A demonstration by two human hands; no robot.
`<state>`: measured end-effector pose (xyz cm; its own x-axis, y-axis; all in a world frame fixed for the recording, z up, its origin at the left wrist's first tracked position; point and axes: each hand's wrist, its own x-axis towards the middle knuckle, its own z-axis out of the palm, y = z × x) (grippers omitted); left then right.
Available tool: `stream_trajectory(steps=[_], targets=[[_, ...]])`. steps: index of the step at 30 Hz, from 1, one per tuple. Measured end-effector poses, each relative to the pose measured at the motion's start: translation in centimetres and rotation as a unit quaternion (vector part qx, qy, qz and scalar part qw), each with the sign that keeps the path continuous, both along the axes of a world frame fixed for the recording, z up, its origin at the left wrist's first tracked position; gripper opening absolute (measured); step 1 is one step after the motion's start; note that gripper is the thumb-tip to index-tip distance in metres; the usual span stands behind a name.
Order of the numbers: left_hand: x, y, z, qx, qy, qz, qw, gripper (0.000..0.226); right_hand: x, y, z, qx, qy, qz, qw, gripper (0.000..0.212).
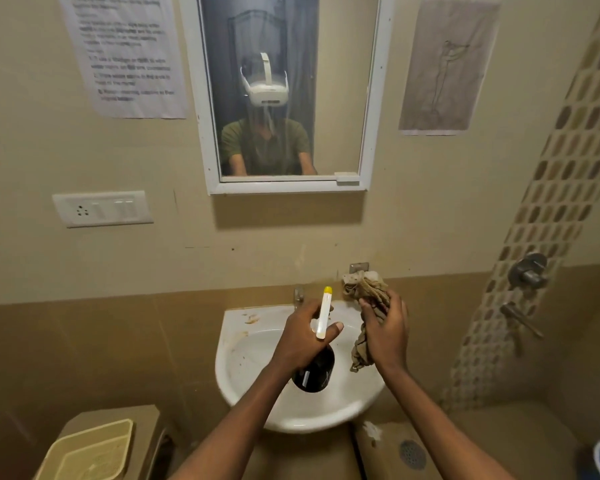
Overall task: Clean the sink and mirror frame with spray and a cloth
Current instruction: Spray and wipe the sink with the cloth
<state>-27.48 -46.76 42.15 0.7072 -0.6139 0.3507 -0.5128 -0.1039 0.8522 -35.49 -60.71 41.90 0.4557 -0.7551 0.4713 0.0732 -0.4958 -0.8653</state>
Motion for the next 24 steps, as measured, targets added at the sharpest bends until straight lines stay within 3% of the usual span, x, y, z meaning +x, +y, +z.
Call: stream_trajectory(steps=[6, 15, 24], targets=[[2.6, -3.0, -3.8, 0.032, 0.044, 0.002, 0.999, 0.043, 2.1, -3.2, -3.1, -0.015, 0.041, -0.003, 0.999, 0.037], [6.6, -9.5, -12.6, 0.117, 0.155, 0.068, 0.979, 0.02, 6.7, -10.4, -12.1, 0.007, 0.127, 0.001, 0.992, 0.029], [10.9, -15.1, -18.7, 0.162, 0.23, 0.16, 0.946, 0.023, 10.9, -16.5, -20.3, 0.028, 0.162, 0.077, 0.983, 0.026]])
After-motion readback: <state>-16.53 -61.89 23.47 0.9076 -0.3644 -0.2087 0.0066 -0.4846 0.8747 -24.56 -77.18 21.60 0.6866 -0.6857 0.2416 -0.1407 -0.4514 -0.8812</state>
